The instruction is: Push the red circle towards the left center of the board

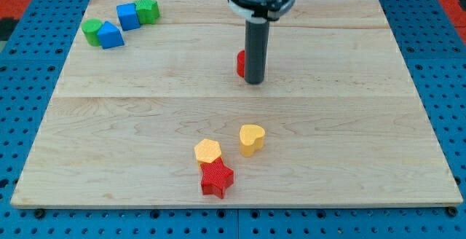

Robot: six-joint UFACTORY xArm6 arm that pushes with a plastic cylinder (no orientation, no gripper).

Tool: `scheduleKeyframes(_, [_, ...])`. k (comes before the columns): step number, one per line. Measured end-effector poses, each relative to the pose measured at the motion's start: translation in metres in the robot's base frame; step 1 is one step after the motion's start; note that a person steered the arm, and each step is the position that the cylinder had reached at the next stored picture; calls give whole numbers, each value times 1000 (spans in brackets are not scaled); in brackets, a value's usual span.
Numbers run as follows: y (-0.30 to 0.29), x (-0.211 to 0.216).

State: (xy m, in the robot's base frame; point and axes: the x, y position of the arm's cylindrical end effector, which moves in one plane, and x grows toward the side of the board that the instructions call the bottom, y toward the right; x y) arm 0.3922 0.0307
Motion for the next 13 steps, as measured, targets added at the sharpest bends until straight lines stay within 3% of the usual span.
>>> scheduleKeyframes(1, [67, 16])
scheduleKeyframes(2, [136, 68])
scheduleKeyframes(3, [151, 89])
scheduleKeyframes(8, [153, 96])
scheduleKeyframes(12, [46, 166])
scheduleKeyframes(13, [14, 124])
